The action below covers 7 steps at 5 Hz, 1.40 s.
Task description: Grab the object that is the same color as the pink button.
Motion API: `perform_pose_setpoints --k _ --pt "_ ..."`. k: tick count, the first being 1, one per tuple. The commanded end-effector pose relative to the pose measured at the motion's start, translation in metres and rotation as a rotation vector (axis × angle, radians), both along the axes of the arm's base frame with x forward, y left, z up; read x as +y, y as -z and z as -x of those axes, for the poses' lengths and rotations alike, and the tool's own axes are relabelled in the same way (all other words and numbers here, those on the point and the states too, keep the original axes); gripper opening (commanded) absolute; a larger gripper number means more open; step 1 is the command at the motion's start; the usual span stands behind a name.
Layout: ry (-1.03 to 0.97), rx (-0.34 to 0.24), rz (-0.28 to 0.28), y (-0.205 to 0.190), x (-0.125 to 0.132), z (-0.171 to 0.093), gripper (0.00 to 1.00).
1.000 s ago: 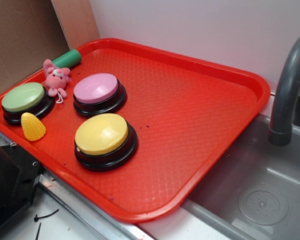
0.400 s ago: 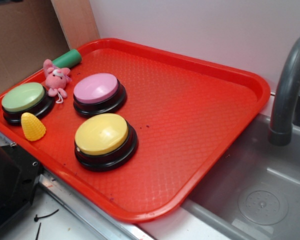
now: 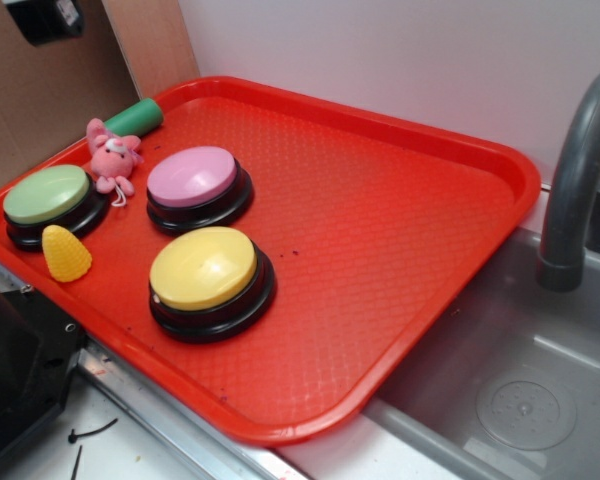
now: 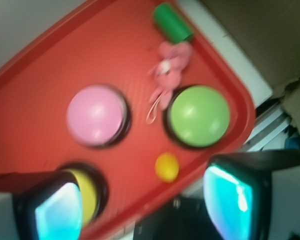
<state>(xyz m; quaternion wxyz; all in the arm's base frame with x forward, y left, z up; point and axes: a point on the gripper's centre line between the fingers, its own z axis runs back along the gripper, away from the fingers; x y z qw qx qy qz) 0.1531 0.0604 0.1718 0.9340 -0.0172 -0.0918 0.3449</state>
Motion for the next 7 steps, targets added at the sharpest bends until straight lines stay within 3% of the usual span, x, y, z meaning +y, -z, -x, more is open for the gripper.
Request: perform_pose_setpoints --k 1,2,4,7 --pt "-0.254 -0.049 -0.073 0.040 0.053 -0.021 1.00" --pt "-0.295 -0.036 -0.070 0.061 0.070 -0.033 1.00" --pt "-0.454 -0.109 -0.158 0.106 0.089 -0.056 1.00" --pt "-0.455 -0.160 -0.083 0.146 0.096 -0.063 0.96"
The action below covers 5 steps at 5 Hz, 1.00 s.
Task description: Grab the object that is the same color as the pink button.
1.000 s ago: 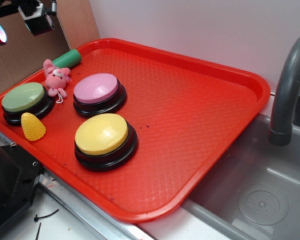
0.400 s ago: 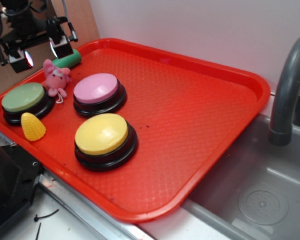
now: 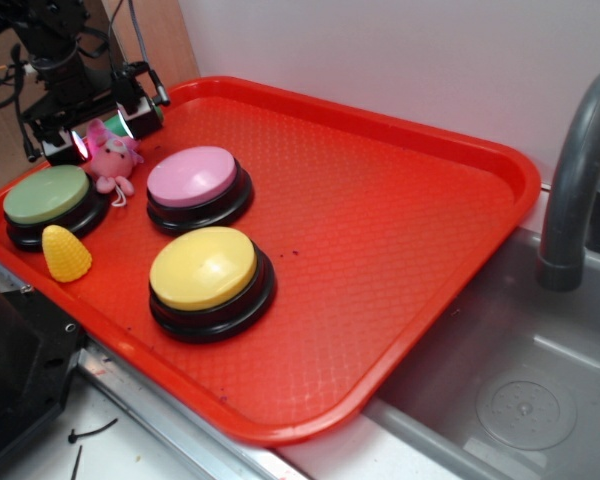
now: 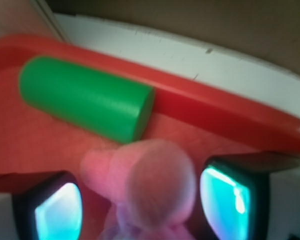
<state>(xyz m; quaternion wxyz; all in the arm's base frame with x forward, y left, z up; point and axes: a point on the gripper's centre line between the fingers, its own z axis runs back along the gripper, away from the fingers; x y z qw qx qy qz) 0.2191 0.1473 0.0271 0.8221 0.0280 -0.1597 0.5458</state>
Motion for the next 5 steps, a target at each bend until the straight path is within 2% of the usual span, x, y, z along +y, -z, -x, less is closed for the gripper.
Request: perform_pose_setpoints --k 1,2,3,4,5 --pt "0.002 -0.043 -0.024 0.009 0.008 0.004 0.00" --pt "0.028 -0.036 -0.022 -0.003 0.006 0.005 0.00" --pt "0.140 -0.044 -0.018 -0.035 -0.005 0.002 0.00" --pt "0.336 0.018 0.029 -0.077 -0.025 -0.007 0.00" --pt "0.541 0.063 0.108 -0.114 -0.052 -0.016 0.00"
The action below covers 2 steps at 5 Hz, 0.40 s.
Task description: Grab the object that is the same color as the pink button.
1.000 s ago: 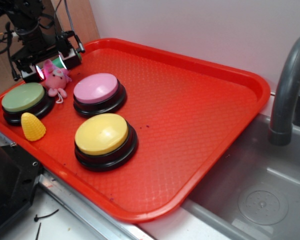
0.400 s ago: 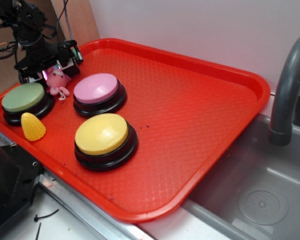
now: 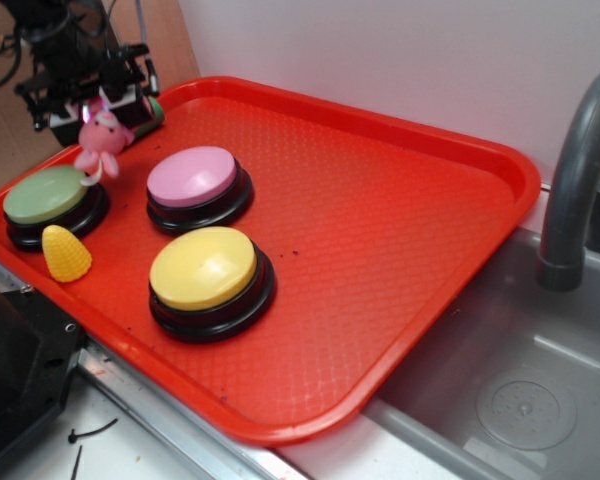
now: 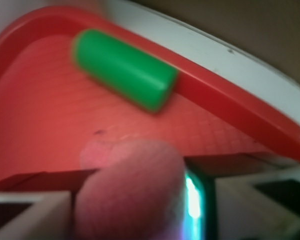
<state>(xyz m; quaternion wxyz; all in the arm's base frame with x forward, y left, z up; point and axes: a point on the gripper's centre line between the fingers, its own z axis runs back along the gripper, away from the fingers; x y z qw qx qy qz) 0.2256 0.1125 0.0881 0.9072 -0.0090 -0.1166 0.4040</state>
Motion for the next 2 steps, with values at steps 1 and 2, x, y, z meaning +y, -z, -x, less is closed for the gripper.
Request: perform_pose_setpoints --k 1,2 --pt "0.303 0.018 0.084 -0.097 -0.066 -0.016 0.00" --pt "0.396 -0.005 0.118 -0.128 -0.114 -0.018 0.00"
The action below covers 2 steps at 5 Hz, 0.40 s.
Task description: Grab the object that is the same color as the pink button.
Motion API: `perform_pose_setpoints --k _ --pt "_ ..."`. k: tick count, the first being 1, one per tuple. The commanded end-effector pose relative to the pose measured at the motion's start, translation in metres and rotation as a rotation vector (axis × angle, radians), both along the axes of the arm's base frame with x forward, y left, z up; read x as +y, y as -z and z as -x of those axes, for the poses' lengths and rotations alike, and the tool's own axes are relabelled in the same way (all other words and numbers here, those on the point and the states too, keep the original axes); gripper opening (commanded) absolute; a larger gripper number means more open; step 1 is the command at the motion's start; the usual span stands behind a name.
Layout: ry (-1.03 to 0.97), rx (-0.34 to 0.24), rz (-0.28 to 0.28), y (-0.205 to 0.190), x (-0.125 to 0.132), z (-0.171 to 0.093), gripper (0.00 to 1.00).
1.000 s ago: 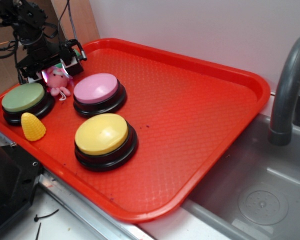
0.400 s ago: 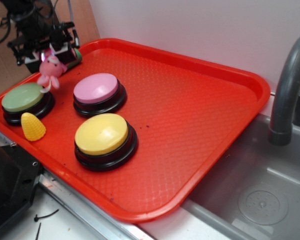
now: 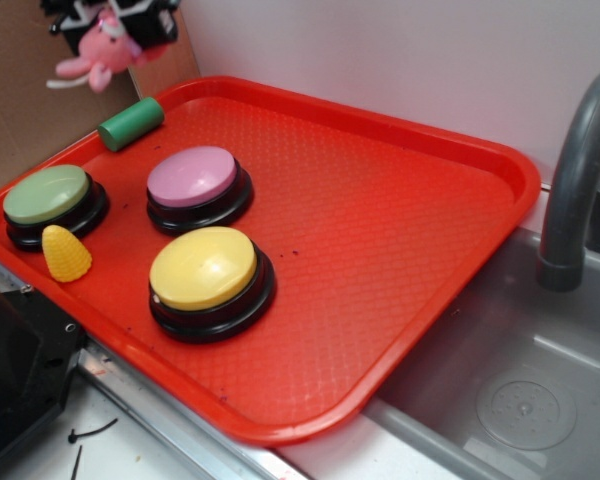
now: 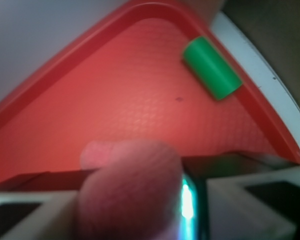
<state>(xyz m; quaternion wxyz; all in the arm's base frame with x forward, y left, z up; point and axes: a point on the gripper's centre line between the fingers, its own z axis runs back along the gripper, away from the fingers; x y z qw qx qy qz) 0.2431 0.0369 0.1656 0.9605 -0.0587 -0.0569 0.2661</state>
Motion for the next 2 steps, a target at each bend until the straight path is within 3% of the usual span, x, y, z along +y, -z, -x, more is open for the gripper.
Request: perform_pose_setpoints --k 1,2 --pt "0.159 -0.093 0.017 -0.064 -0.070 -0.002 0.00" --pt "0.215 -0.060 -0.063 -0.058 -0.094 -0.006 0.00"
